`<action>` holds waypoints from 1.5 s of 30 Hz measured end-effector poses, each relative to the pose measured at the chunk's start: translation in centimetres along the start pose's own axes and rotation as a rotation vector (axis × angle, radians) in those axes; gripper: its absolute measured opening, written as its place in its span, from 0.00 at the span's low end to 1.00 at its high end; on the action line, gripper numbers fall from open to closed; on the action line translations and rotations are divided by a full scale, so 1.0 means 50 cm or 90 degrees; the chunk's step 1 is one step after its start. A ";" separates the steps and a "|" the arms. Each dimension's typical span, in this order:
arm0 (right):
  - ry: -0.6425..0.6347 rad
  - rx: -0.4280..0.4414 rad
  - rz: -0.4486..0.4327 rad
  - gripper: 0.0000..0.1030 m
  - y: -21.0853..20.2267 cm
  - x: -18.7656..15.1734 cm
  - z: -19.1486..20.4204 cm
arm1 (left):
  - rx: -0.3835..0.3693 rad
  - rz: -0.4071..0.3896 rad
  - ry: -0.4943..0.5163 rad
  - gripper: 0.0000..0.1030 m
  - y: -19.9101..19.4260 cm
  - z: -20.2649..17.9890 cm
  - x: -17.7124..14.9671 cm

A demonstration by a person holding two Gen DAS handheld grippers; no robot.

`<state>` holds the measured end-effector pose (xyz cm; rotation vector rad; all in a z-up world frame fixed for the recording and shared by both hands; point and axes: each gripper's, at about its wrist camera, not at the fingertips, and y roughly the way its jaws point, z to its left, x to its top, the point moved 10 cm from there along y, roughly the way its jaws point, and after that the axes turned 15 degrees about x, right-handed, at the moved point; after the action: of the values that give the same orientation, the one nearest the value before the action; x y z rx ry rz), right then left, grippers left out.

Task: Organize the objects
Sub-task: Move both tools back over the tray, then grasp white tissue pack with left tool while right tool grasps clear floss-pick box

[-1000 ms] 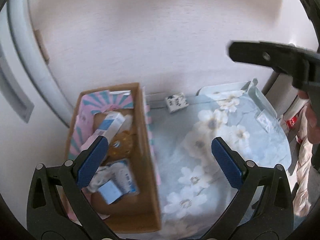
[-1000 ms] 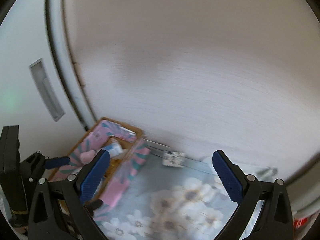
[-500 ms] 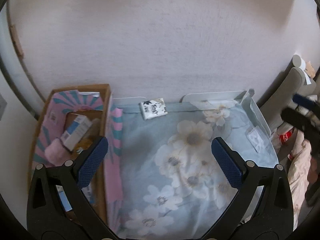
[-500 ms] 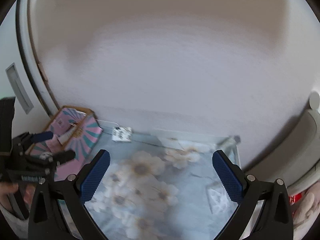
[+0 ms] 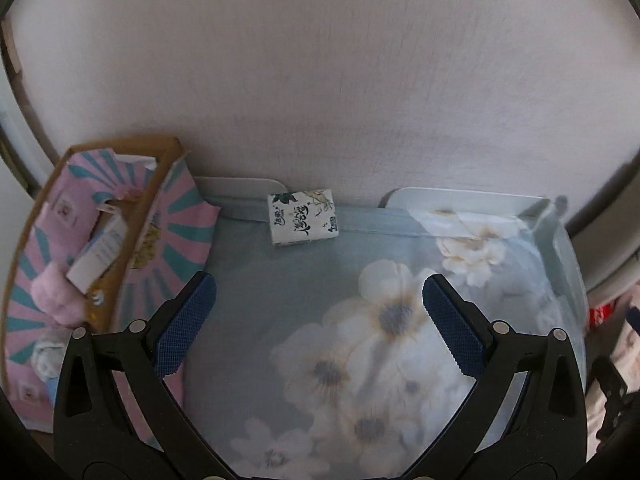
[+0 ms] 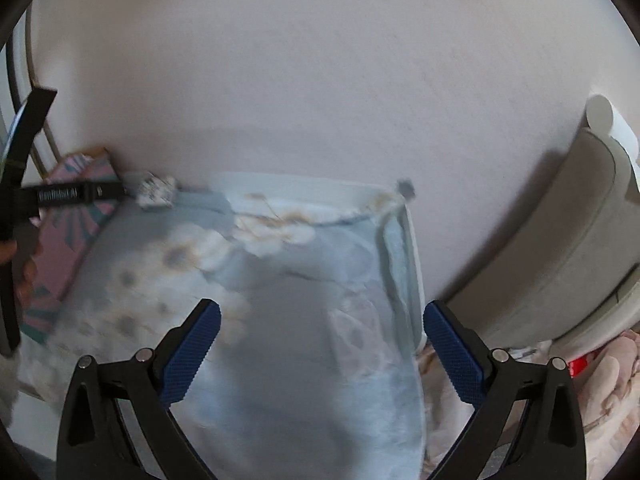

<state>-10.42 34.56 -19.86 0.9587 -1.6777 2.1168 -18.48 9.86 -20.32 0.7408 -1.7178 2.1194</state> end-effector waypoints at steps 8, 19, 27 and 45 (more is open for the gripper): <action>0.014 -0.020 0.031 0.76 0.069 -0.062 -0.074 | 0.035 0.009 -0.006 1.00 0.098 -0.023 -0.006; -0.010 0.010 0.072 0.62 0.139 -0.093 -0.089 | 0.054 0.034 -0.040 1.00 0.201 -0.016 0.012; -0.025 0.031 0.087 0.61 0.164 -0.092 -0.086 | 0.067 0.033 -0.043 1.00 0.233 -0.013 0.030; -0.010 0.068 0.098 0.49 0.183 -0.086 -0.078 | 0.047 0.025 -0.026 0.59 0.228 -0.009 0.046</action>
<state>-13.84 36.34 -30.01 0.9047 -1.7108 2.3253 -26.62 7.50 -28.30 0.7819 -1.6948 2.2200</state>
